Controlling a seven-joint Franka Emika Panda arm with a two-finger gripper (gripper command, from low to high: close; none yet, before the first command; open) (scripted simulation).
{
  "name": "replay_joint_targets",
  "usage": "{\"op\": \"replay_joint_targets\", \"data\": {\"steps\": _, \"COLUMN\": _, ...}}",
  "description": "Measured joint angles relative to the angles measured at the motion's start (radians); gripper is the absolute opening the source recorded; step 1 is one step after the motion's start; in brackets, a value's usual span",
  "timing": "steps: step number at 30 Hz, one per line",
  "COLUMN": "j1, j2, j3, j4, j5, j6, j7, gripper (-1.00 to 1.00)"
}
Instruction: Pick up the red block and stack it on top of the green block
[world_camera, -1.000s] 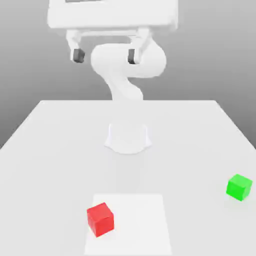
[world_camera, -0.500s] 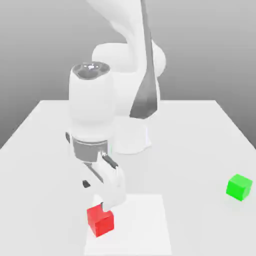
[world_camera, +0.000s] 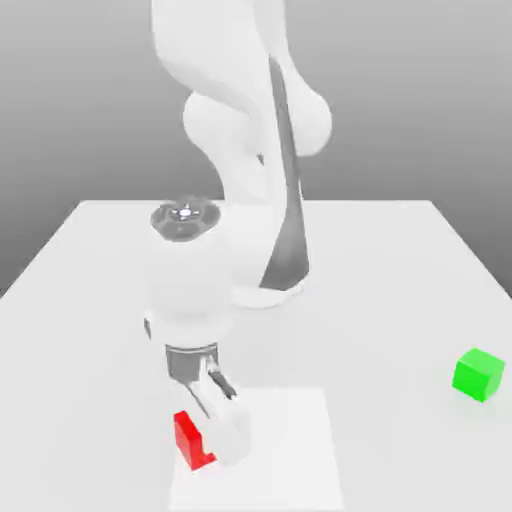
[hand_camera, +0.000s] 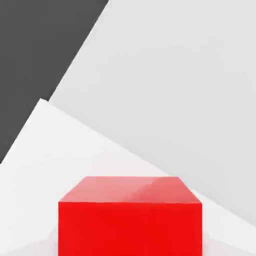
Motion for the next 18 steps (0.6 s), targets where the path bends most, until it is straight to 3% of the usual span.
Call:
{"op": "replay_joint_targets", "data": {"steps": 4, "j1": 0.052, "j2": -0.084, "j3": 0.073, "j4": -0.009, "j5": 0.027, "j6": -0.077, "j7": -0.088, "gripper": -1.0}}
{"op": "replay_joint_targets", "data": {"steps": 18, "j1": 0.59, "j2": -0.155, "j3": 0.418, "j4": 0.02, "j5": 0.044, "j6": -0.178, "j7": -0.605, "gripper": -1.0}}
